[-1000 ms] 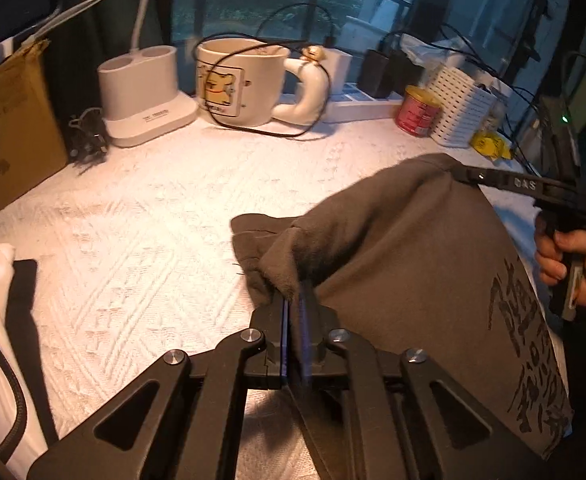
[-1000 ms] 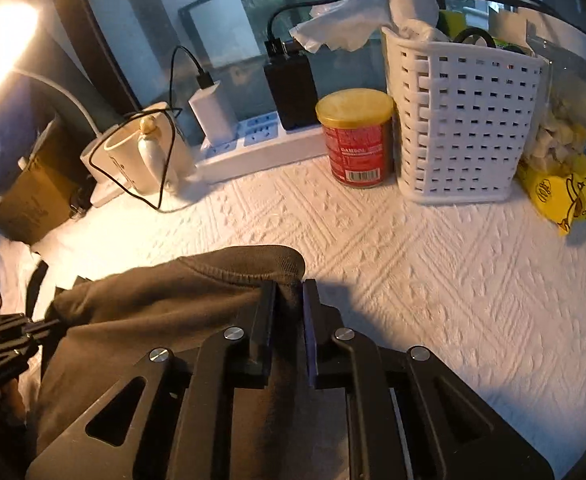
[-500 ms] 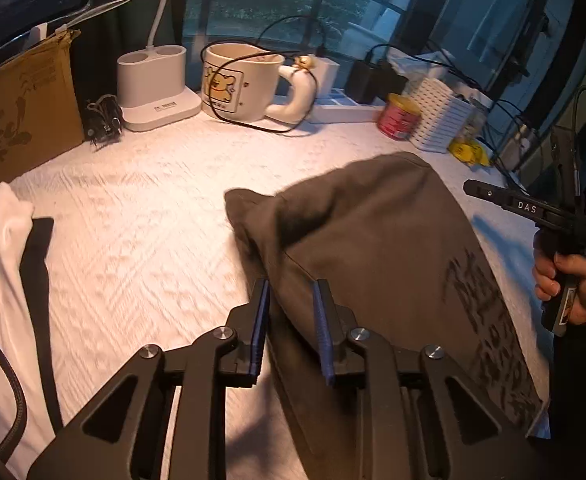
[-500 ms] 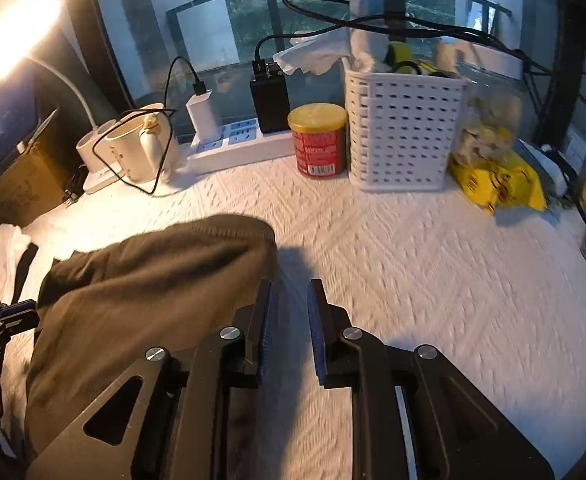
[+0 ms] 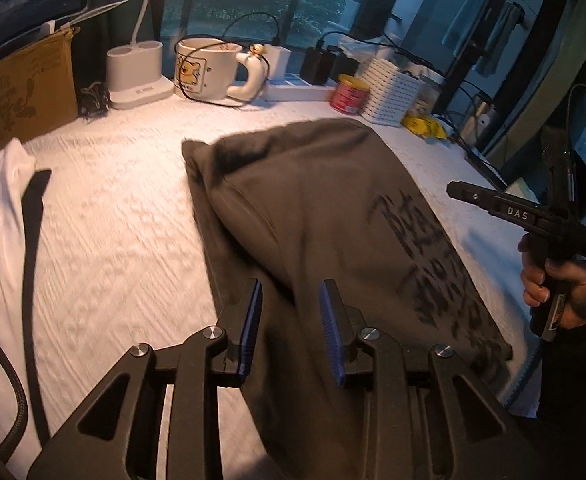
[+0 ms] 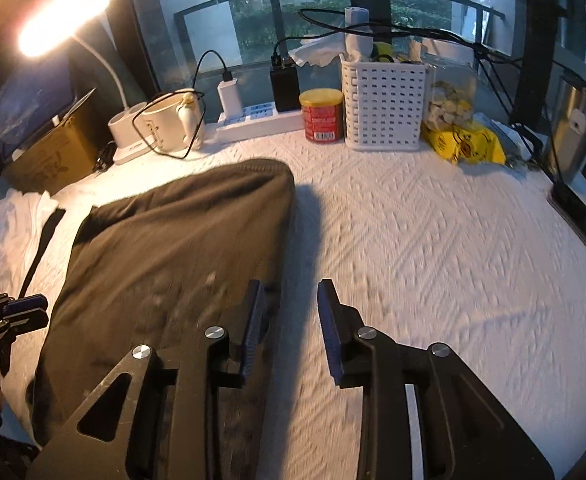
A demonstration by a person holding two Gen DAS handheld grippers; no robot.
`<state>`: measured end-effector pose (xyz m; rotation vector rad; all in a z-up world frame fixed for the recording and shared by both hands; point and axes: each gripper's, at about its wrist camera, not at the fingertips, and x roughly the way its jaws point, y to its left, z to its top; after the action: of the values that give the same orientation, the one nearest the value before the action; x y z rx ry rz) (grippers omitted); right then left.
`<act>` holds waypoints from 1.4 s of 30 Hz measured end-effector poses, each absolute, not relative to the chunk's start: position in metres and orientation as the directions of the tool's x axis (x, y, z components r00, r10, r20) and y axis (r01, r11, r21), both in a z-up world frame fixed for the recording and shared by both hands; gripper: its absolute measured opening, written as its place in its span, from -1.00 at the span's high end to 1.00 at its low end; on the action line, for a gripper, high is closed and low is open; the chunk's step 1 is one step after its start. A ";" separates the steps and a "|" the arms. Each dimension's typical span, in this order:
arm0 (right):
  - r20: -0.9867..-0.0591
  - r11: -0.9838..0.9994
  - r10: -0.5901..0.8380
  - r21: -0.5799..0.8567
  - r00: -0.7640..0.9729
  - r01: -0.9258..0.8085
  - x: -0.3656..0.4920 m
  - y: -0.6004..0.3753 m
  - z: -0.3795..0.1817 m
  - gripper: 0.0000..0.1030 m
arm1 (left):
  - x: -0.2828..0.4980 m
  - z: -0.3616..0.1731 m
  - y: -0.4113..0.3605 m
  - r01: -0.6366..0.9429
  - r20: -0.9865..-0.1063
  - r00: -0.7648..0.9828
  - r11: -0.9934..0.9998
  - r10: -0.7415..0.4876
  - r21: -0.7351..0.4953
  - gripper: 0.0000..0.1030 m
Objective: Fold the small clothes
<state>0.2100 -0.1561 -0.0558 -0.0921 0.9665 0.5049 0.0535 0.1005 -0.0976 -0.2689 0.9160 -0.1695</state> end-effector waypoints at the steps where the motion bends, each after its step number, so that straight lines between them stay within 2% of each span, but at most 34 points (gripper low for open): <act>1: -0.807 0.881 0.369 0.147 0.460 -0.450 0.204 -0.158 -0.056 0.40 | 0.047 -0.098 0.098 0.038 -0.754 0.595 0.947 -0.278 -0.319 0.43; 11: -0.824 0.886 0.357 0.151 0.439 -0.438 0.147 -0.179 -0.070 0.40 | 0.009 -0.104 0.069 0.110 -0.742 0.539 0.907 -0.399 -0.407 0.43; 20: -0.833 0.876 0.370 0.167 0.411 -0.452 0.102 -0.185 -0.079 0.40 | -0.007 -0.114 0.051 0.115 -0.787 0.512 0.935 -0.345 -0.335 0.42; 22: -0.834 0.876 0.371 0.168 0.409 -0.452 0.094 -0.188 -0.080 0.40 | -0.013 -0.110 0.047 0.140 -0.778 0.524 0.935 -0.348 -0.325 0.49; 23: -0.836 0.877 0.369 0.168 0.407 -0.450 0.091 -0.188 -0.080 0.40 | -0.016 -0.108 0.045 0.157 -0.773 0.530 0.936 -0.348 -0.314 0.78; 24: -0.837 0.877 0.367 0.166 0.405 -0.450 0.087 -0.189 -0.081 0.40 | -0.019 -0.107 0.044 0.164 -0.776 0.529 0.939 -0.344 -0.304 0.95; 30: -0.840 0.863 0.369 0.151 0.398 -0.482 0.066 -0.182 -0.081 0.39 | -0.030 -0.095 0.050 0.168 -0.753 0.562 0.939 -0.342 -0.301 0.95; 32: -0.844 0.860 0.370 0.152 0.389 -0.487 0.060 -0.180 -0.083 0.32 | -0.030 -0.094 0.055 0.163 -0.755 0.563 0.941 -0.336 -0.298 0.95; 34: -0.847 0.855 0.370 0.151 0.381 -0.496 0.053 -0.177 -0.086 0.06 | -0.031 -0.097 0.058 0.155 -0.762 0.559 0.944 -0.327 -0.292 0.95; 42: -0.836 0.861 0.360 0.127 0.415 -0.492 0.035 -0.178 -0.088 0.00 | -0.032 -0.113 0.056 0.145 -0.784 0.516 0.937 -0.345 -0.318 0.91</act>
<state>0.0349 -0.1778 -0.0877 -0.1463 1.0098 0.5374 -0.0318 0.0560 -0.1126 -0.2231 0.9877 -0.2973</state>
